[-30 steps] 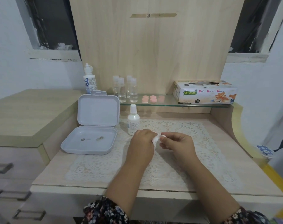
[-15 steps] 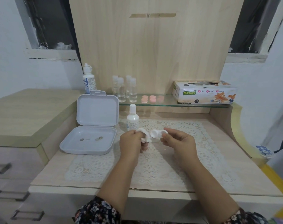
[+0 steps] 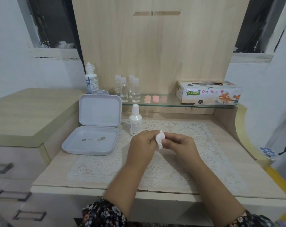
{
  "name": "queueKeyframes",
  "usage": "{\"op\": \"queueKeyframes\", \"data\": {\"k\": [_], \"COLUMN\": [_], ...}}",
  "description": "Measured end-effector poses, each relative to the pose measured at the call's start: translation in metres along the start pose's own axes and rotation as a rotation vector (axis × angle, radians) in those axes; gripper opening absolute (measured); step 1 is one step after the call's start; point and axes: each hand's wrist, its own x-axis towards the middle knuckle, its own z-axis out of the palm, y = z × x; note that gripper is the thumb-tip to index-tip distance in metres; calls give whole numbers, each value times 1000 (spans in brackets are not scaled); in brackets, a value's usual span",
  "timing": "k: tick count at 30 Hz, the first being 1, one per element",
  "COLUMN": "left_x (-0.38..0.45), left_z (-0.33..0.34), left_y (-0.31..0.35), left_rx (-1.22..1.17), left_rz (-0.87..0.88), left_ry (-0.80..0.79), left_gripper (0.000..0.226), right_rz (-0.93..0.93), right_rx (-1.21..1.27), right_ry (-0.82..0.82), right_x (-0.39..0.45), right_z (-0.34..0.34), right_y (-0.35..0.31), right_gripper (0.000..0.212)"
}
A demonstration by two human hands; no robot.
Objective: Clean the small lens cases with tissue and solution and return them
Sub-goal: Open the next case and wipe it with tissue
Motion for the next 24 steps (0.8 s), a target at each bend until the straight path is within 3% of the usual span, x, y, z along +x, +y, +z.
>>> {"op": "queueKeyframes", "data": {"k": [4, 10, 15, 20, 24], "left_x": [-2, 0, 2, 6, 8], "left_z": [-1, -2, -1, -4, -3], "left_y": [3, 8, 10, 9, 11], "left_rx": [99, 45, -125, -290, -449], "left_rz": [-20, -128, -197, -277, -396], "left_ry": [25, -1, 21, 138, 41], "left_gripper": [12, 9, 18, 38, 36], "right_rz": [-26, -95, -92, -80, -80], "right_rx": [-15, -138, -250, -14, 109], "right_ry": [-56, -62, 131, 210, 220], "right_x": [-3, -9, -6, -3, -3], "right_z": [3, 8, 7, 5, 3], "right_y": [-1, -5, -2, -8, -10], "right_gripper": [22, 21, 28, 42, 39]}}
